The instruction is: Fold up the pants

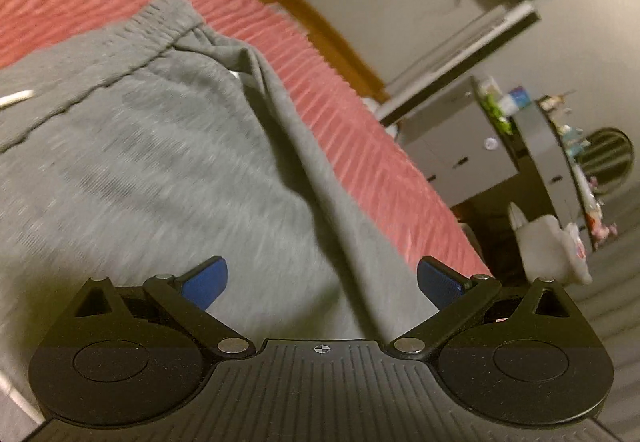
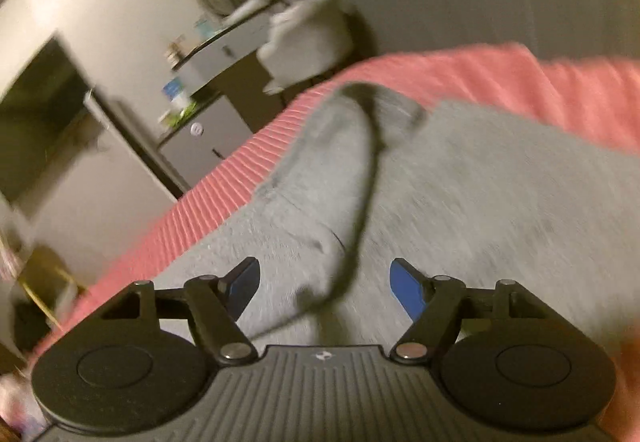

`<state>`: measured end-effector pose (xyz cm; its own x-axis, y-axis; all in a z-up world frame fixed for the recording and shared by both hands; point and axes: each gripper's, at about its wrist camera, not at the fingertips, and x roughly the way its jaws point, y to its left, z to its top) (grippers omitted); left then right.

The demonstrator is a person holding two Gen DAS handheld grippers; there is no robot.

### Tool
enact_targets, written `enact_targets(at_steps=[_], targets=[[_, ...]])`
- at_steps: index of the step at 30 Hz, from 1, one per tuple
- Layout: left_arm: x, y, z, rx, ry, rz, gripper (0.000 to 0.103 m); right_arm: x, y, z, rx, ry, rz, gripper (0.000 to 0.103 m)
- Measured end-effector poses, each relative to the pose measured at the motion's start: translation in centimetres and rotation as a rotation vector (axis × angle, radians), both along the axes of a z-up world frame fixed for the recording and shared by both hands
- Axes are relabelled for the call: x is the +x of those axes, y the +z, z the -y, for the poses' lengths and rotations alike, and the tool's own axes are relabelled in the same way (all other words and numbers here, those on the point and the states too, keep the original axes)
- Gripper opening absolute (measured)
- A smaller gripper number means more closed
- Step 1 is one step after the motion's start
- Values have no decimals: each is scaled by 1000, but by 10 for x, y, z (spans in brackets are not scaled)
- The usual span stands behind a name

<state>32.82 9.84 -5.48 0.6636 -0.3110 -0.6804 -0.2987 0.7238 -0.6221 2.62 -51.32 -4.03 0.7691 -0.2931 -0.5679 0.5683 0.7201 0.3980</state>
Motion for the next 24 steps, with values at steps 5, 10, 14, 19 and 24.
enact_targets(at_steps=[5,10,14,19,24], targets=[[57,-12,1,101,-32,-78,76,44,-2,-5,-82,41,-99,72],[88,-18,3,137,-43,-92,76,71,0,-28,-276,136,-205,70],[98,-18,6,173,-86,-98,52,89,-2,-34,-423,134,-304,14],[56,11,-16,-15,-59,10,8,61,30,-1,-198,46,-140,8],[-56,93,-40,-17,-103,347,8,-40,80,27,88,-94,226,8]])
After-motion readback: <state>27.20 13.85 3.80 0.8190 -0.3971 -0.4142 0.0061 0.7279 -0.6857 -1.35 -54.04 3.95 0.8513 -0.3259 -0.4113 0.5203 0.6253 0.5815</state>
